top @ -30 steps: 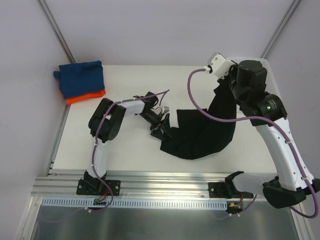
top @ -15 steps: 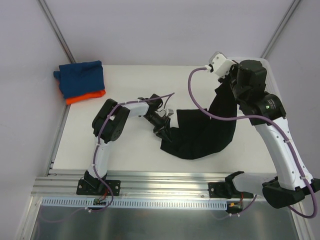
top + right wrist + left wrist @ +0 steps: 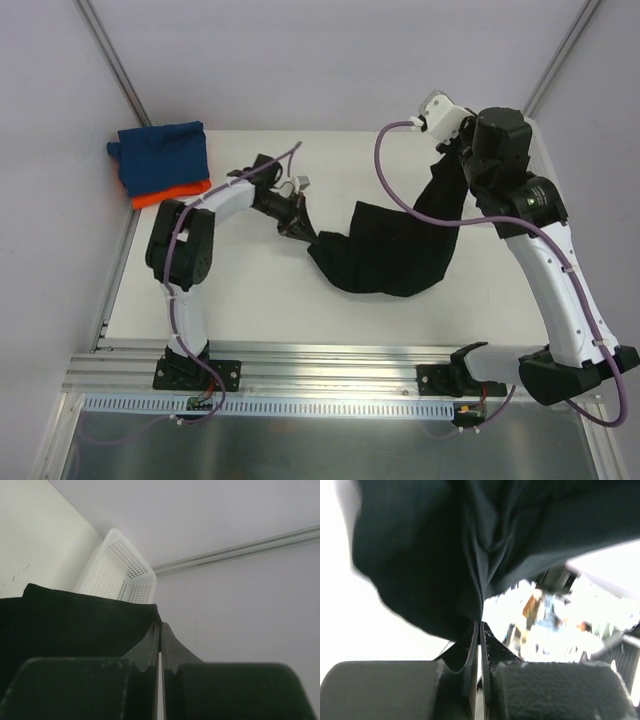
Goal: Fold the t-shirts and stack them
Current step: Flatten the tshirt out
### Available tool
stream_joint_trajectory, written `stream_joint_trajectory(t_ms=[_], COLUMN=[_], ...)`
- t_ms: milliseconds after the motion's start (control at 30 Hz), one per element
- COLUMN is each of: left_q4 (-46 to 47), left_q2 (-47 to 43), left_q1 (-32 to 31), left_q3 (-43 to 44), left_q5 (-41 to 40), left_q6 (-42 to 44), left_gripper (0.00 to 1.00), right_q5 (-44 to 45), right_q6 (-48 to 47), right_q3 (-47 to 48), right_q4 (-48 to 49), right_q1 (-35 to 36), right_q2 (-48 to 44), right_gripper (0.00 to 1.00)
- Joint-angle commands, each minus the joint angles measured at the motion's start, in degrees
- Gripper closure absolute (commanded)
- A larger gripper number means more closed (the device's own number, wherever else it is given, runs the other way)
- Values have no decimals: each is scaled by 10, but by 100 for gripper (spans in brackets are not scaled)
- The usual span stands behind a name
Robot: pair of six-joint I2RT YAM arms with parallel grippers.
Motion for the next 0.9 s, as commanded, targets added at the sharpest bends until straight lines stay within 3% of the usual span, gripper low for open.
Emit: stream_joint_trajectory(t_ms=[0,433,733,867], left_q4=[-34,-65,-62,-49], left_q2=[-83,-242,-283,-304], left_q1=[67,259,287,287], left_q3=[25,91,256,279], left_q5=[-26,-108,-169,-176], left_q6=[29,69,126,135], left_gripper=[100,100,100,100], right_q5=[23,45,32,24], right_q6=[-3,19,77,121], right_q3=[47,62,214,241], right_q4=[46,59,46,38], right_q1=[-12,-42,-42,-41], right_q2=[0,14,82,88], right_gripper=[100,100,100,100])
